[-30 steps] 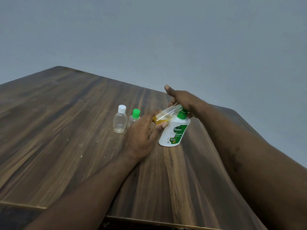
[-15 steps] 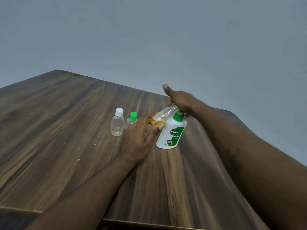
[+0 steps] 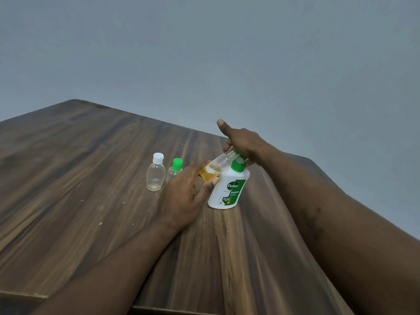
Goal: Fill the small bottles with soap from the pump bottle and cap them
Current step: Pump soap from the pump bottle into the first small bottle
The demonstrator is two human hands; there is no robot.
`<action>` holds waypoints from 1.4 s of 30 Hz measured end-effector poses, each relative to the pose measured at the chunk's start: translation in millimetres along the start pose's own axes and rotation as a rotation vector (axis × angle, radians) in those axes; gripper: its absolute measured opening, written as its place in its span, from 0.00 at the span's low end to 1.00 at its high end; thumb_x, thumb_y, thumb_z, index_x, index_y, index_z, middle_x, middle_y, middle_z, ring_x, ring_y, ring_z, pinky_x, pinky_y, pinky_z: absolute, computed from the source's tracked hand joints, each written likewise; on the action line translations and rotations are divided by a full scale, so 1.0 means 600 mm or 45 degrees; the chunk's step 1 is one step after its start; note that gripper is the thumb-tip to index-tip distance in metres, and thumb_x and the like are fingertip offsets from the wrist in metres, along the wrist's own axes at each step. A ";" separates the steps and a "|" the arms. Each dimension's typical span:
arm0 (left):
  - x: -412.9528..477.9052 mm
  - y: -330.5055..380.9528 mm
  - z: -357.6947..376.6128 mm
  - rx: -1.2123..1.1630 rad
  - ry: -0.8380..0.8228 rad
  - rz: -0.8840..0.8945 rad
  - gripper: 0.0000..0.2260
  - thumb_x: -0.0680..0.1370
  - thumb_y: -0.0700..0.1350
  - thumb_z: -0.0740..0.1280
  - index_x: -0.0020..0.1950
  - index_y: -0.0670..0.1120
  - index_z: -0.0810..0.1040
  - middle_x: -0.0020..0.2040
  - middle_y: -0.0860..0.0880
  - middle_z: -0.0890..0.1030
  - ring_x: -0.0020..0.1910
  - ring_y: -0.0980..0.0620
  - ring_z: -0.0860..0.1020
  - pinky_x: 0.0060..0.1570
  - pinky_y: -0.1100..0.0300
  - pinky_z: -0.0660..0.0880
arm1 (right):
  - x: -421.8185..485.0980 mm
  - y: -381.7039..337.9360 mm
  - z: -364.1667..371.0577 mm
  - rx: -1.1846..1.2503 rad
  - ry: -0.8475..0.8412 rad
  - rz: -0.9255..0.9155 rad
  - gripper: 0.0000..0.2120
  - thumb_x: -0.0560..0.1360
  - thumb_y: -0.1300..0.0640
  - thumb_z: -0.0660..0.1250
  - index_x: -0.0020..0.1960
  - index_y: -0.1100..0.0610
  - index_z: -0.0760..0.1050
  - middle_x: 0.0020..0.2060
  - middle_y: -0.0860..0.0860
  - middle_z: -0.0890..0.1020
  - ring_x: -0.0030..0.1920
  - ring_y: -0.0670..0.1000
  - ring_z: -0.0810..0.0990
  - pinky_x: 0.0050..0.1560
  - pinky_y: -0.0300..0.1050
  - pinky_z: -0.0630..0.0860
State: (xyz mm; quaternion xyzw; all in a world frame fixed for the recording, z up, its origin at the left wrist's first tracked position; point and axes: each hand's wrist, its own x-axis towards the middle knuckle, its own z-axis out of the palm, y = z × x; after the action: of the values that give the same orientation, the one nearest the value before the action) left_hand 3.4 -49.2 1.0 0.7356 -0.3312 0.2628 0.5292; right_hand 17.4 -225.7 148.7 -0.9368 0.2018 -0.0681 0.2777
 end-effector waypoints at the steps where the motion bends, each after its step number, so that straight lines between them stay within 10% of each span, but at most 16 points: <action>1: 0.000 0.000 0.000 0.002 0.001 0.004 0.18 0.81 0.55 0.68 0.69 0.50 0.78 0.43 0.69 0.73 0.44 0.72 0.74 0.41 0.77 0.65 | 0.000 -0.005 -0.008 -0.006 0.025 -0.029 0.42 0.77 0.22 0.49 0.52 0.57 0.84 0.47 0.52 0.84 0.49 0.56 0.83 0.46 0.51 0.83; 4: 0.001 0.001 0.000 -0.001 0.006 0.024 0.17 0.82 0.54 0.68 0.69 0.50 0.77 0.44 0.68 0.73 0.44 0.73 0.74 0.42 0.77 0.66 | 0.008 -0.005 -0.015 -0.003 0.123 -0.071 0.42 0.76 0.21 0.49 0.48 0.55 0.84 0.46 0.52 0.86 0.46 0.54 0.85 0.40 0.48 0.82; 10: 0.001 -0.003 0.002 -0.007 0.000 0.036 0.16 0.82 0.55 0.68 0.67 0.51 0.78 0.44 0.69 0.73 0.43 0.70 0.74 0.42 0.75 0.64 | 0.024 0.025 0.029 -0.021 -0.026 0.062 0.47 0.71 0.18 0.49 0.57 0.57 0.84 0.57 0.57 0.84 0.56 0.58 0.82 0.63 0.60 0.78; 24: 0.001 -0.002 -0.001 0.007 -0.022 -0.004 0.17 0.82 0.59 0.65 0.68 0.53 0.76 0.45 0.65 0.74 0.43 0.68 0.75 0.41 0.72 0.64 | 0.016 0.002 -0.020 0.072 0.120 -0.095 0.38 0.78 0.23 0.53 0.48 0.56 0.84 0.41 0.51 0.88 0.43 0.54 0.86 0.41 0.46 0.79; 28: 0.001 -0.005 0.001 0.003 -0.010 -0.001 0.16 0.83 0.57 0.67 0.68 0.51 0.77 0.45 0.65 0.74 0.43 0.69 0.74 0.41 0.72 0.64 | 0.026 0.024 0.012 -0.029 0.002 -0.072 0.36 0.81 0.28 0.53 0.43 0.57 0.84 0.42 0.53 0.86 0.47 0.57 0.84 0.53 0.52 0.80; 42: 0.001 -0.004 0.002 -0.003 -0.020 -0.017 0.17 0.82 0.57 0.66 0.68 0.52 0.77 0.45 0.67 0.73 0.42 0.69 0.74 0.40 0.74 0.65 | 0.020 0.013 -0.002 0.045 -0.040 -0.002 0.38 0.79 0.25 0.53 0.51 0.56 0.84 0.49 0.53 0.84 0.49 0.55 0.83 0.45 0.50 0.81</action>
State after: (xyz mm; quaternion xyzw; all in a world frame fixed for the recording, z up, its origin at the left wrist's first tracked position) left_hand 5.7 -50.1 -0.3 0.7393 -0.3307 0.2532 0.5291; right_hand 25.6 -237.0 145.5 -0.9329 0.1954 -0.0571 0.2972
